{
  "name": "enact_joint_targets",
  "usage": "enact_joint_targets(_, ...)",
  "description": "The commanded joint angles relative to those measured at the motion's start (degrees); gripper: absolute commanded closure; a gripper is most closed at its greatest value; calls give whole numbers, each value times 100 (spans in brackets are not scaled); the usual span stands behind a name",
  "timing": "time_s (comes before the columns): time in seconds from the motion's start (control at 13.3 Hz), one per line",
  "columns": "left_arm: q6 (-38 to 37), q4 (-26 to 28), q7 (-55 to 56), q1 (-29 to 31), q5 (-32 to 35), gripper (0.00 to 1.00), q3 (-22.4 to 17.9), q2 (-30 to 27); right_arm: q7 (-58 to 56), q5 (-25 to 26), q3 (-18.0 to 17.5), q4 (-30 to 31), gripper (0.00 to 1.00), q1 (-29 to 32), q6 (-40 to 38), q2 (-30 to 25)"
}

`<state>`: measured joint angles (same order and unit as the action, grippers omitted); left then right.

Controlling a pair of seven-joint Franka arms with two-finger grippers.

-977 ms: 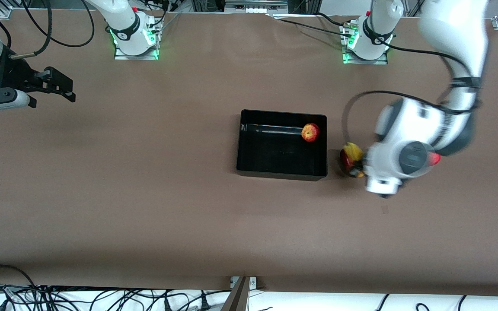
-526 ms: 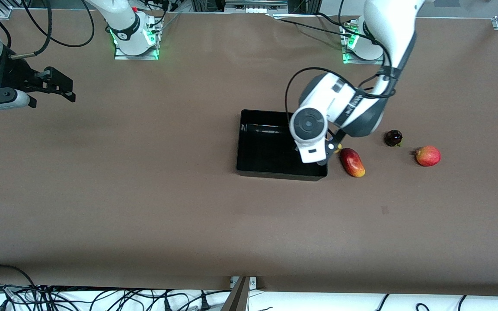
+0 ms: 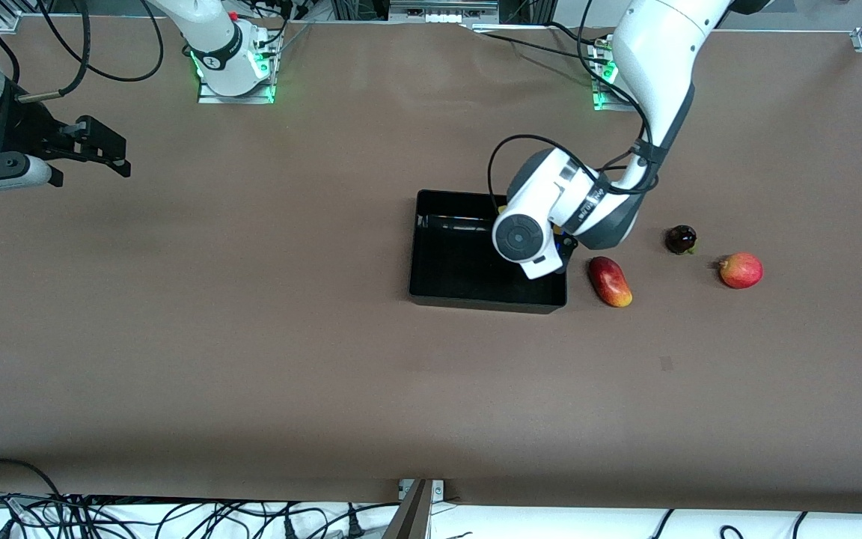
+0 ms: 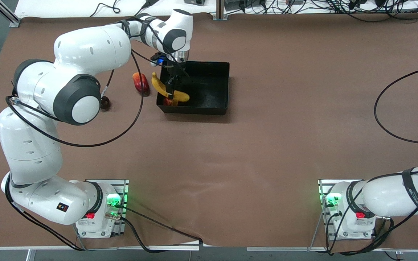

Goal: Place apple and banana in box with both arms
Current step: 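Carry the banana with the left gripper into the black box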

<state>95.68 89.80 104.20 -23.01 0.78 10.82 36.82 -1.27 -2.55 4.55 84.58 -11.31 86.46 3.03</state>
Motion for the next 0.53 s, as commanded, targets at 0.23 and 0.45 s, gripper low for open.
enact_joint_targets(0.23, -251, -470, -13, 24, -52, 0, -36, -131, -13, -97, 2, -82, 0, 6, -24, 5)
enact_joint_targets(0.45, -778, -1287, -1195, 418, -43, 0, -71, -394, -13, -97, 2, -82, 0, 6, -24, 5)
